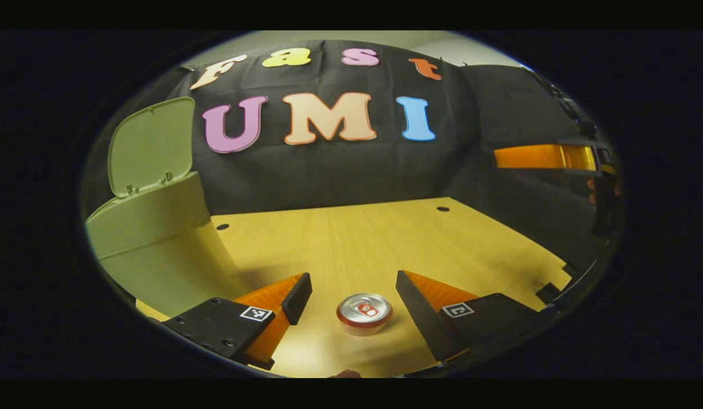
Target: Press the lid of the desktop garbage bin to open it, pick up the crumpled paper on the desktop and throw it into the bin, then pick up the pop can on the desktop and drop it into the bin, and finally close the garbage bin lid.
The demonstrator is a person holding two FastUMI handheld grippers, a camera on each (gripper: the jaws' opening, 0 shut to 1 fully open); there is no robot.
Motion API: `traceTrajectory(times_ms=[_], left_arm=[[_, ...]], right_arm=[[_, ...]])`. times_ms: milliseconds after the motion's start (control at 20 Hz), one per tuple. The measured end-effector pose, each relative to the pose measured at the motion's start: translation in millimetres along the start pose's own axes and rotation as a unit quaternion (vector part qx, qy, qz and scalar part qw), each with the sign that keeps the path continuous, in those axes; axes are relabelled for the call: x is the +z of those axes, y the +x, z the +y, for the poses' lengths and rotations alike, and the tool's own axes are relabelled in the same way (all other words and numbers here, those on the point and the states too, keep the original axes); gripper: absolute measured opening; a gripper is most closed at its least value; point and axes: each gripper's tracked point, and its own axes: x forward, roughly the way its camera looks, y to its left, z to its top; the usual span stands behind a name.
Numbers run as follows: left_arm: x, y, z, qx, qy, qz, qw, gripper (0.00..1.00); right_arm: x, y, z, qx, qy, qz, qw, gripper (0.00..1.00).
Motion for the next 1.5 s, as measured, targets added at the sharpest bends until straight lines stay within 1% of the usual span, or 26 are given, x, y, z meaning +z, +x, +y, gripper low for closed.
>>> traceTrajectory(times_ms=[150,250,350,450,550,650,800,1000,1050,1250,1400,1500], left_arm=[[-31,11,-7,0.002,0.002,0.038,0.999,0.93],[-46,18,-5,0.004,-0.004,0.059,0.998,0.93],[-59,25,-6,0.010,-0.008,0.079,0.997,0.93],[-72,33,-7,0.005,-0.013,0.106,0.994,0.93],[-65,31,-8,0.005,-0.009,0.111,0.994,0.75],[-41,30,2,0.013,0.006,0.092,0.996,0.73],[12,31,14,0.020,0.011,0.044,0.999,0.73],[92,22,32,0.035,0.007,-0.034,0.999,0.73],[117,17,39,0.039,0.004,-0.057,0.998,0.73],[183,-2,61,0.053,0.000,-0.117,0.992,0.72],[224,-20,92,0.089,-0.005,-0.158,0.983,0.72],[243,-35,114,0.113,-0.015,-0.179,0.977,0.72]], right_arm=[[-24,-12,-16,-0.004,0.001,0.022,1.000,0.98],[-37,-18,-25,-0.010,0.013,0.037,0.999,0.98],[-46,-22,-28,-0.010,0.029,0.046,0.998,0.99],[-54,-23,-30,-0.012,0.030,0.052,0.998,0.98],[-58,-25,-29,-0.012,0.023,0.055,0.998,0.98],[-63,-24,-25,-0.009,0.018,0.056,0.998,0.99],[-68,-18,-12,0.005,0.013,0.064,0.998,0.99],[-69,-9,14,0.039,0.001,0.069,0.997,0.99],[-69,-5,22,0.047,-0.005,0.070,0.996,0.99],[-68,2,46,0.075,-0.025,0.069,0.994,0.99],[-69,7,62,0.093,-0.033,0.069,0.993,0.99],[-69,10,69,0.103,-0.031,0.069,0.992,0.99]])
